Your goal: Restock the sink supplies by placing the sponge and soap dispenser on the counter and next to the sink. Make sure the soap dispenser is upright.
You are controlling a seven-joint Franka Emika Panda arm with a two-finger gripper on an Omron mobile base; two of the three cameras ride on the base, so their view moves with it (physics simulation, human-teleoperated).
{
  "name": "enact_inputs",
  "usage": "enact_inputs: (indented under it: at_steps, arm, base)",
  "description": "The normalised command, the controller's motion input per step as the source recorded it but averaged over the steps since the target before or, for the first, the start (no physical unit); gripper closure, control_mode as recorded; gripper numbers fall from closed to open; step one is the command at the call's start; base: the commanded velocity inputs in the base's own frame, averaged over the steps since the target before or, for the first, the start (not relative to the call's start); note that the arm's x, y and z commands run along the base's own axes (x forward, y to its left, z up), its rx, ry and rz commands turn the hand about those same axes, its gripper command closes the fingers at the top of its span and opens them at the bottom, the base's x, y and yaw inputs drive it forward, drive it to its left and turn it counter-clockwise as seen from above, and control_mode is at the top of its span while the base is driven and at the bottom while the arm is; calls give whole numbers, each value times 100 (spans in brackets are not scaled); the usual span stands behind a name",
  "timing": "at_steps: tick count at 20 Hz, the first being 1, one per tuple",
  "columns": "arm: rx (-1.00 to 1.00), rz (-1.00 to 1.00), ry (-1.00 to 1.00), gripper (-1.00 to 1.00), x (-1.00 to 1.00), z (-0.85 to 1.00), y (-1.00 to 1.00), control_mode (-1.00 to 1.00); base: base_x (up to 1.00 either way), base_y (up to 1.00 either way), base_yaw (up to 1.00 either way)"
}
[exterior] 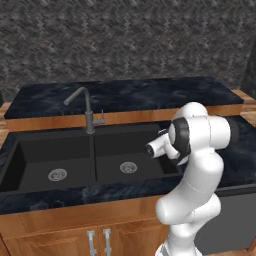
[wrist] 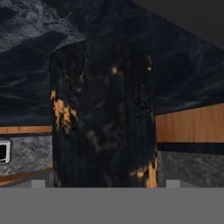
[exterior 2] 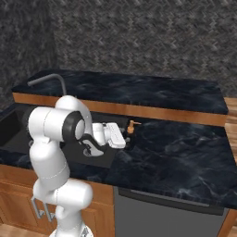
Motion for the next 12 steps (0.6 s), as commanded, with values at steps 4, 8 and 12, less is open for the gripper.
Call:
enact_inputs:
  at_steps: [4,8,12]
  arm:
    - [-5,0,-15,-100,-2,-57,-5,-100]
    - [0,0,-9,-100,0,-23,-1,-100]
    - [0,0,-3,-100,0,-12,0,-100]
  base:
    - [0,0,0]
    - [0,0,0]
    - [0,0,0]
